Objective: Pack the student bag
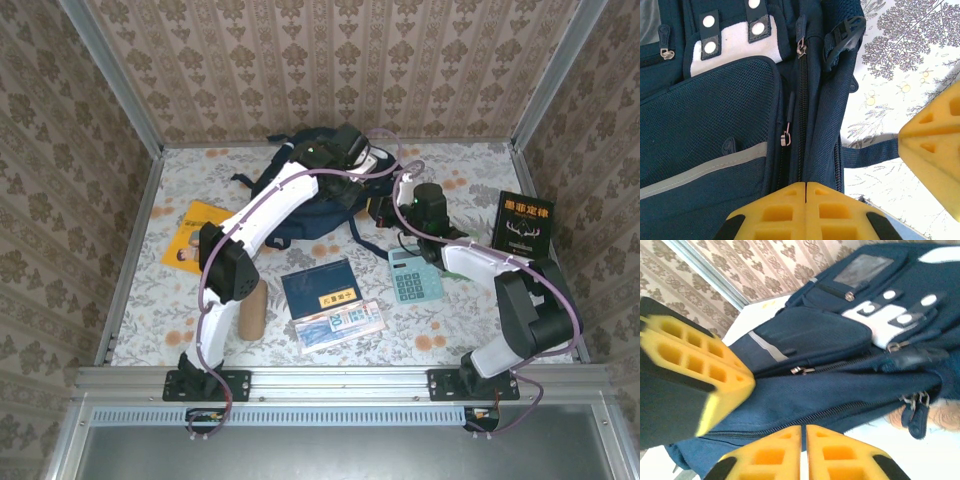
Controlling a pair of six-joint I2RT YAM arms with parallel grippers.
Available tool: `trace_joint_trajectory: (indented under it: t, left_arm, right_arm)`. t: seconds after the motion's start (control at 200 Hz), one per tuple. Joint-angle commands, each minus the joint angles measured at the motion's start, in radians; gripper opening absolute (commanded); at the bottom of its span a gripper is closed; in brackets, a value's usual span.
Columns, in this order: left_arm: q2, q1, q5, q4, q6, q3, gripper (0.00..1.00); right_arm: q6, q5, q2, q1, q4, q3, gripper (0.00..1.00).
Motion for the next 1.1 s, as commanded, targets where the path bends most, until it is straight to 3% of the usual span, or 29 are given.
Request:
trace_joint_trajectory:
  t: [0.0,0.04,0.27,1.095]
  left_arm:
    - [-0.008,0.014,-0.001,0.023,-0.015,0.064,0.00]
    - [-0.008,0.013,0.000,0.020,-0.014,0.070,0.00]
    - [-0.014,0.015,0.004,0.017,-0.012,0.072,0.00]
    - [-0.020,0.013,0.011,0.012,-0.022,0.076,0.00]
  right_arm:
    - [-0.029,0.001,0.021,-0.008,-0.063,-0.005,0.24]
    - [-0.020,-0.002,0.040,-0.011,-0.068,0.002,0.29]
    - [0.013,-0.027,0.143,-0.035,-0.048,0.049,0.37]
    - [0.044,-0.018,0.307,-0.065,0.056,0.141,0.34]
